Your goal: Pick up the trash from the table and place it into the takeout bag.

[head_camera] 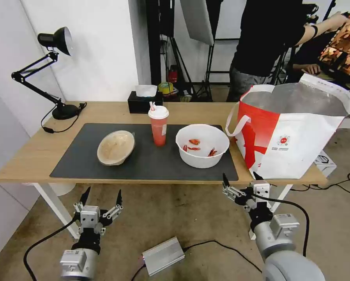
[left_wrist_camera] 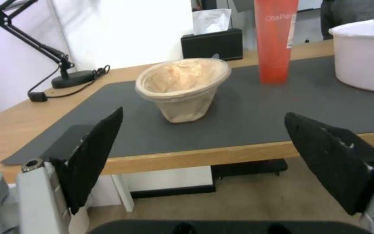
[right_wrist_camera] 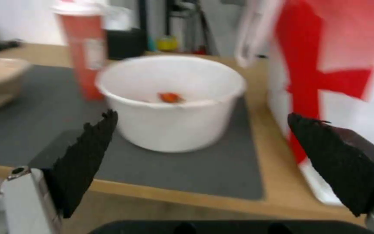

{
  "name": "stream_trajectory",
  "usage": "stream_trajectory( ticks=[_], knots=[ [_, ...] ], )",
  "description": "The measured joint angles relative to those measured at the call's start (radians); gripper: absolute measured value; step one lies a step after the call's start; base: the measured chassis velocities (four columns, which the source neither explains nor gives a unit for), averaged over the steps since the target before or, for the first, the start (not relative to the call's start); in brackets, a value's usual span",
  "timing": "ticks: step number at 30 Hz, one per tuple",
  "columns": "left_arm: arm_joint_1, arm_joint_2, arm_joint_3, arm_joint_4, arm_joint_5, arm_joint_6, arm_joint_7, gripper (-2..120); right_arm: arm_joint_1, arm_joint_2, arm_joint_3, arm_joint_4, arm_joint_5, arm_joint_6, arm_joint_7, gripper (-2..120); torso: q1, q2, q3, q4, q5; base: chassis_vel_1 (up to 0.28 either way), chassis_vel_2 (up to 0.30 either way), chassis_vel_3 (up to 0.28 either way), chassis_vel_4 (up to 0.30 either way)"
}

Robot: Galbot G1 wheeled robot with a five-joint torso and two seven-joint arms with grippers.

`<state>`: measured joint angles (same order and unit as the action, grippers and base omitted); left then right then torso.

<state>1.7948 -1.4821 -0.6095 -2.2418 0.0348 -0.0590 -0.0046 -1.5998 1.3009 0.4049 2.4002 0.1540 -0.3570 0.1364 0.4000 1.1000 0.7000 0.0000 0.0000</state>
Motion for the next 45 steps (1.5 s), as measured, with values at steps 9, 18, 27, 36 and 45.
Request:
stream_trajectory(
  ticks=[9, 18, 27, 36, 45],
  knots=[
    [-0.002, -0.007, -0.002, 0.000, 0.000, 0.000, -0.001, 100, 0.113, -0.151, 0.001, 0.026, 0.146, 0.020, -0.082, 100, 0.000, 0.000, 0.000, 0.0001, 0.0002, 0.000, 0.000, 0.000, 0.000],
    [-0.003, -0.031, -0.002, 0.001, 0.013, 0.000, -0.002, 100, 0.238, -0.341, 0.055, -0.025, 0.247, 0.076, -0.226, 100, 0.000, 0.000, 0.000, 0.0000, 0.0002, 0.000, 0.000, 0.000, 0.000],
    [-0.005, -0.062, -0.006, 0.006, 0.029, -0.001, -0.002, 100, 0.556, -0.584, 0.039, -0.200, 0.436, 0.027, -0.435, 100, 0.000, 0.000, 0.000, 0.0000, 0.0002, 0.000, 0.000, 0.000, 0.000],
    [-0.011, -0.075, -0.006, 0.019, 0.035, -0.003, -0.002, 100, 0.828, -0.713, -0.125, -0.390, 0.486, 0.004, -0.636, 100, 0.000, 0.000, 0.000, 0.0000, 0.0001, 0.000, 0.000, 0.000, 0.000],
    [-0.016, -0.080, -0.009, 0.026, 0.036, -0.003, -0.002, 100, 1.115, -0.768, -0.392, -0.493, 0.508, 0.001, -0.672, 100, 0.000, 0.000, 0.000, 0.0000, 0.0000, 0.000, 0.000, 0.000, 0.000]
  ],
)
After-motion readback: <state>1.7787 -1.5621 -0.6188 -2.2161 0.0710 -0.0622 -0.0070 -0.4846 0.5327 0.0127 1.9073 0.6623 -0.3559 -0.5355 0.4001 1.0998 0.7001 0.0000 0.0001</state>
